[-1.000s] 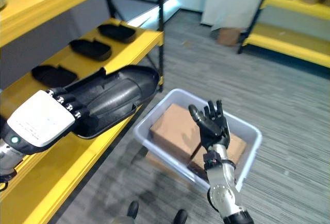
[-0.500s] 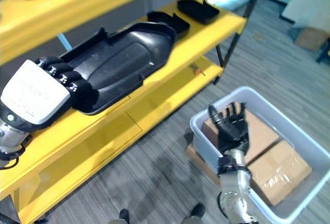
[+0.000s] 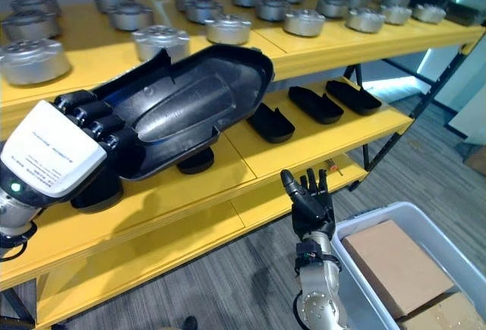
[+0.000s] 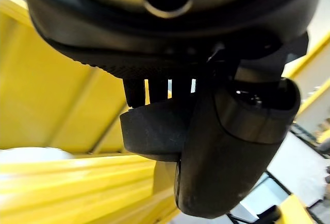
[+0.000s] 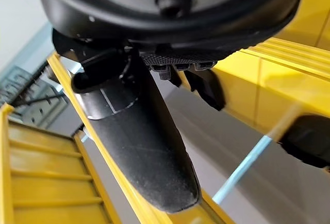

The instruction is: Move parts from the plastic box to the shelf.

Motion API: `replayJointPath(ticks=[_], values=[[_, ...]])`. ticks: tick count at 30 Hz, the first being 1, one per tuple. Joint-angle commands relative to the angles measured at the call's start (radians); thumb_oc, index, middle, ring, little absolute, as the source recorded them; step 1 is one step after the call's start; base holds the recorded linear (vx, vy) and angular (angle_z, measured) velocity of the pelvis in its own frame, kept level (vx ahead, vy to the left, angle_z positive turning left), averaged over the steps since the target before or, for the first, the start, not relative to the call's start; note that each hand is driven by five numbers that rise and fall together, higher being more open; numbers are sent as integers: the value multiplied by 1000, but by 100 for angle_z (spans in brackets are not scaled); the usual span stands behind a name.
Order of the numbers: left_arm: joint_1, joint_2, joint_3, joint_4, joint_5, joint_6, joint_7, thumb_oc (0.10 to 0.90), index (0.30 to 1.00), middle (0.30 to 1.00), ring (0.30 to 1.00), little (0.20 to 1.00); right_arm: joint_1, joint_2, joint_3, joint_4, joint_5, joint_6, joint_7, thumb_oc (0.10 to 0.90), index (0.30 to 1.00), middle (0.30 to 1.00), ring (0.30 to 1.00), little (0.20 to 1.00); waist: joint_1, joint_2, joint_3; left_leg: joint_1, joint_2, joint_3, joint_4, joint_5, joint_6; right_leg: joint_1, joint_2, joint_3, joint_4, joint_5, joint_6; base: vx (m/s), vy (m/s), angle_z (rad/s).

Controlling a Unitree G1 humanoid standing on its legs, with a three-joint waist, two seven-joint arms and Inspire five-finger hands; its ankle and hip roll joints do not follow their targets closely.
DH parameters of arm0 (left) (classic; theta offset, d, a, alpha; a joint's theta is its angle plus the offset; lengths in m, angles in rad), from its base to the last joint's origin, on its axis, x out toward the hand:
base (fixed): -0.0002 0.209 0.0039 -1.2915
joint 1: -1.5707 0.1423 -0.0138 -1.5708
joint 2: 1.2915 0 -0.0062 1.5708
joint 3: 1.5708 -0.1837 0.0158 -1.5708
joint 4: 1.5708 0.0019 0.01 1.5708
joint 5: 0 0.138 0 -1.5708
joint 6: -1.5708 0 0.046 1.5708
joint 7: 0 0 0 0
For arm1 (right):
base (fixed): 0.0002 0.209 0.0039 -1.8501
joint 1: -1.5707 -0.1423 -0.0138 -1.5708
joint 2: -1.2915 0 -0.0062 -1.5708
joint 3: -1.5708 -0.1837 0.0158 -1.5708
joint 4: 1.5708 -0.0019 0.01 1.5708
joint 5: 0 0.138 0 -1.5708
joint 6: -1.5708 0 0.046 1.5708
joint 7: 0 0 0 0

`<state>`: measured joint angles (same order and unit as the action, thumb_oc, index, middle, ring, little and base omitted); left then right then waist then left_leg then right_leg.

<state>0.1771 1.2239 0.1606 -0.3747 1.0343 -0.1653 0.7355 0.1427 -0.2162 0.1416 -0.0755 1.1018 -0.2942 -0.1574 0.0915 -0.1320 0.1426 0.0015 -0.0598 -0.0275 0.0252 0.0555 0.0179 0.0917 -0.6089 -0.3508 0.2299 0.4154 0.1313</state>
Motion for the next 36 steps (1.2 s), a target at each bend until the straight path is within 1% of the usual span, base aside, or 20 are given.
replayJointPath(ticks=[1, 3, 4, 5, 6, 7, 8, 9, 11, 13, 16, 17, 26, 32, 34, 36], values=[[-78, -7, 96, -11, -87, 55, 79, 400, 300, 300, 300, 300, -71, -108, -64, -112, -23, -69, 68, 900, 1000, 1000, 1000, 1000, -67, 55, -31, 107, 10, -16, -39, -134, 62, -123, 329, 90, 28, -337, 18, 6, 171, 21], [-71, -34, 90, -7, -95, 53, 62, 400, 300, 300, 300, 300, -71, -125, -71, -110, -29, -69, 77, 900, 1000, 1000, 1000, 1000, -72, 53, -27, 94, 0, -28, -24, -126, 68, -171, 430, 78, 72, -397, -17, -30, 62, 18], [-69, -42, 90, -6, -93, 55, 58, 400, 300, 300, 300, 300, -73, -130, -72, -107, -32, -69, 80, 900, 1000, 1000, 1000, 1000, -74, 52, -28, 90, -6, -32, -17, -124, 68, -178, 461, 66, 74, -416, -25, -17, 12, 31], [-76, -56, 80, -7, -82, 59, 56, 400, 300, 300, 300, 300, -87, -137, -70, -97, -34, -75, 78, 900, 1000, 1000, 1000, 1000, -80, 43, -38, 82, -18, -37, -10, -122, 60, -167, 524, 72, 19, -435, -39, -1, -39, 68], [-75, -62, 77, -11, -77, 57, 53, 400, 300, 300, 300, 300, -94, -138, -66, -98, -37, -81, 79, 900, 1000, 1000, 1000, 1000, -77, 38, -43, 77, -20, -36, -7, -120, 51, -155, 532, 76, -31, -434, -45, 29, -84, 81], [-65, -66, 87, -13, -71, 53, 59, 400, 300, 300, 300, 300, -95, -139, -70, -98, -32, -86, 78, 900, 1000, 1000, 1000, 1000, -69, 34, -48, 78, -22, -45, -6, -123, 42, -119, 532, 87, -78, -442, -45, 15, -91, 50], [-57, -69, 84, -15, -73, 43, 51, 400, 300, 300, 300, 300, -101, -141, -65, -90, -34, -87, 71, 900, 1000, 1000, 1000, 1000, -70, 32, -57, 74, -21, -46, -15, -112, 39, -105, 542, 98, -114, -433, -52, 36, -90, -13], [-46, -84, 87, -16, -74, 42, 58, 400, 300, 300, 300, 300, -106, -140, -62, -88, -31, -91, 68, 900, 1000, 1000, 1000, 1000, -64, 35, -69, 76, -19, -43, -25, -110, 33, -87, 550, 103, -148, -427, -51, 45, -70, -31], [4, -115, 125, -29, -72, 47, 66, 400, 300, 300, 300, 300, -112, -139, -73, -88, -39, -97, 54, 900, 1000, 1000, 1000, 1000, -48, 47, -90, 83, -11, -24, -41, -109, 30, -58, 555, 96, -204, -415, -47, 96, -55, -13], [44, -130, 149, -41, -78, 41, 56, 400, 300, 300, 300, 300, -92, -135, -77, -96, -55, -94, 43, 900, 1000, 1000, 1000, 1000, -43, 59, -104, 85, -4, -9, -44, -111, 24, -26, 560, 97, -243, -412, -50, 75, -65, -30], [49, -130, 153, -52, -79, 39, 51, 400, 300, 300, 300, 300, -81, -137, -79, -99, -59, -90, 47, 900, 1000, 1000, 1000, 1000, -43, 64, -108, 87, -4, -11, -47, -112, 22, -13, 558, 93, -254, -413, -51, 32, -27, 3], [52, -136, 150, -56, -88, 33, 47, 400, 300, 300, 300, 300, -69, -135, -80, -97, -58, -88, 48, 900, 1000, 1000, 1000, 1000, -47, 70, -107, 86, -2, -13, -43, -112, 17, -5, 553, 83, -255, -418, -54, 18, -14, 11], [52, -144, 128, -73, -107, 14, 23, 400, 300, 300, 300, 300, -51, -141, -78, -105, -62, -77, 55, 900, 1000, 1000, 1000, 1000, -54, 74, -111, 90, 0, -29, -55, -108, 8, 10, 550, 60, -266, -427, -61, 9, -18, 19], [65, -174, 56, -84, -138, -37, -33, 400, 300, 300, 300, 300, -46, -147, -85, -95, -69, -75, 47, 900, 1000, 1000, 1000, 1000, -57, 80, -106, 108, 11, -19, -74, -105, 4, 26, 558, 71, -300, -418, -62, -8, -31, -4], [32, -201, -20, -76, -163, -62, -61, 400, 300, 300, 300, 300, -30, -149, -105, -98, -83, -78, 38, 900, 1000, 1000, 1000, 1000, -73, 85, -101, 118, 13, -4, -82, -103, 4, 28, 558, 84, -301, -416, -61, -16, -5, -10], [7, -216, -61, -69, -172, -66, -73, 400, 300, 300, 300, 300, -24, -147, -106, -101, -85, -79, 36, 900, 1000, 1000, 1000, 1000, -84, 86, -100, 122, 13, 4, -86, -103, 4, 29, 558, 89, -302, -416, -60, -5, 2, -10]])
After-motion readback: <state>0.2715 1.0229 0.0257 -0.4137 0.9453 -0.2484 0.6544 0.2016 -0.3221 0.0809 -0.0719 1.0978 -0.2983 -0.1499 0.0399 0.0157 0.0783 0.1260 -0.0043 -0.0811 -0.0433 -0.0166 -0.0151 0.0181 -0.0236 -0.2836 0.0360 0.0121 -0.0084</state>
